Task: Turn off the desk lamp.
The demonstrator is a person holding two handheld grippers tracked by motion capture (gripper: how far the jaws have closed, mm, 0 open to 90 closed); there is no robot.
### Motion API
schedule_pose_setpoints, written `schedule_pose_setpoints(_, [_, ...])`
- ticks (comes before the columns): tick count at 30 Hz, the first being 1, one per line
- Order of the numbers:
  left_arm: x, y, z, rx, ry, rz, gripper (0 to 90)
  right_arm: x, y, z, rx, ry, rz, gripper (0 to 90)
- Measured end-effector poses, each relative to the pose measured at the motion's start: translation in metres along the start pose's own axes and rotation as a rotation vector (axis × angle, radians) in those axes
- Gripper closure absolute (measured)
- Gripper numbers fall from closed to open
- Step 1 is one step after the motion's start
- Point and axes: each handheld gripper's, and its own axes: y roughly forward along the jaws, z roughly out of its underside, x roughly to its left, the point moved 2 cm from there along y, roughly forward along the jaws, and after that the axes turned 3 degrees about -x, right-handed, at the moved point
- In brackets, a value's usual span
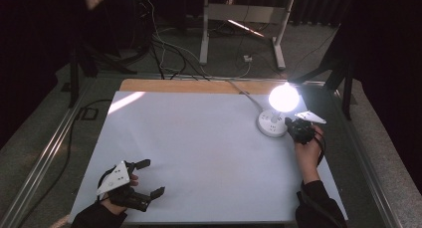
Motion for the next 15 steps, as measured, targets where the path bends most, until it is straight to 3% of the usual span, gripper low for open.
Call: schedule_pose_setpoints(15, [0.0001,0.0003,0.0002,0.001,0.001,0.001,0.6,0.0023,0.003,0.0026,0.01,-0.013,0.004,89.7])
